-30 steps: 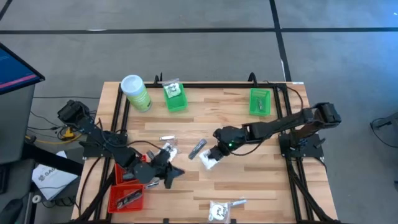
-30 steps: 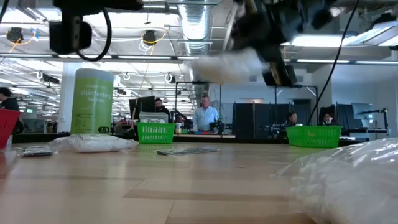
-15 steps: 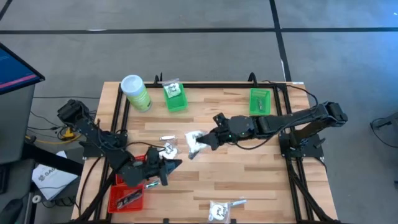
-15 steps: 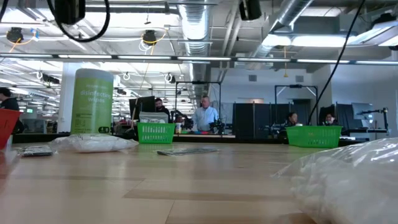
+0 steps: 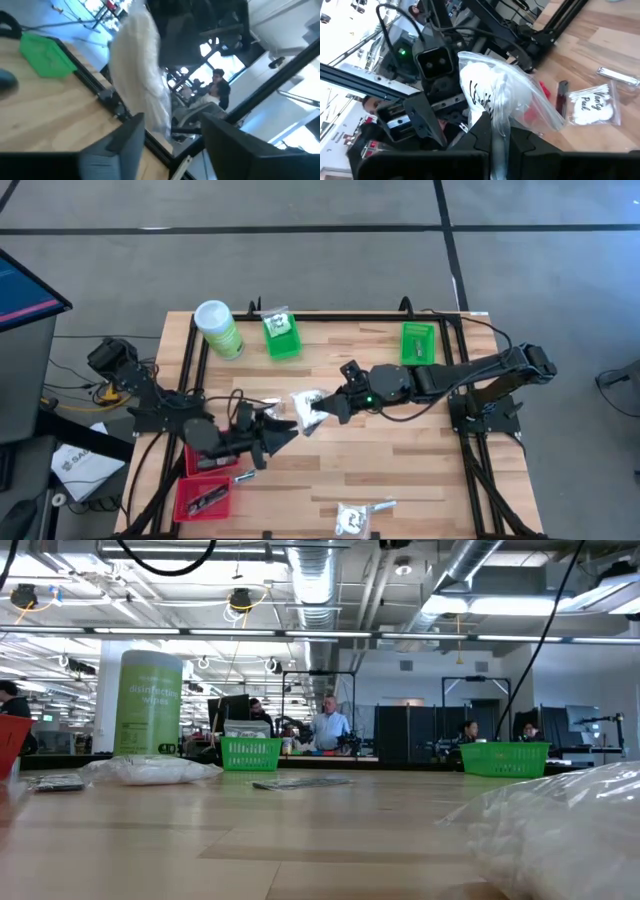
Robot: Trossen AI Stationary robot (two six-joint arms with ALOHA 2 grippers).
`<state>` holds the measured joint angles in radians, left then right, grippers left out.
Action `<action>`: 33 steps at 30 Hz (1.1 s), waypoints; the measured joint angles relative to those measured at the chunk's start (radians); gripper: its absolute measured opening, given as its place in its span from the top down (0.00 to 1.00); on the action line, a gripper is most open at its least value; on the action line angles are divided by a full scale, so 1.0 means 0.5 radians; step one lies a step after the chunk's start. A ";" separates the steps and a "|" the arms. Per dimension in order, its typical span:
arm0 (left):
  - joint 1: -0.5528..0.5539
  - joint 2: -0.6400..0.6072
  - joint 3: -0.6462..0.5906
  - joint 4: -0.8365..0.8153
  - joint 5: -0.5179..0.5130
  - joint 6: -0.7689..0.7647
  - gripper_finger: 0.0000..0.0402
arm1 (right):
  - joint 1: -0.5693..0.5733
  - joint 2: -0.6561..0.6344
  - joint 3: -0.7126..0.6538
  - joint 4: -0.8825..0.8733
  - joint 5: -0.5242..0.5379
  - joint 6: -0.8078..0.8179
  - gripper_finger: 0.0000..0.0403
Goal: Pick & Place Travel size toiletries
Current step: Put the white vanity pack into the top left green basket
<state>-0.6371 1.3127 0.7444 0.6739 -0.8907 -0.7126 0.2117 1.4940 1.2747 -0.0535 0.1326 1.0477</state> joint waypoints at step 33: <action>0.288 -0.068 0.000 0.095 0.352 0.159 0.52 | 0.020 -0.003 -0.002 0.206 0.117 -0.002 0.97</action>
<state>-0.4931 1.2785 0.7444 0.7212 -0.7147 -0.6330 0.2214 1.4925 1.2736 0.0494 0.1911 1.0466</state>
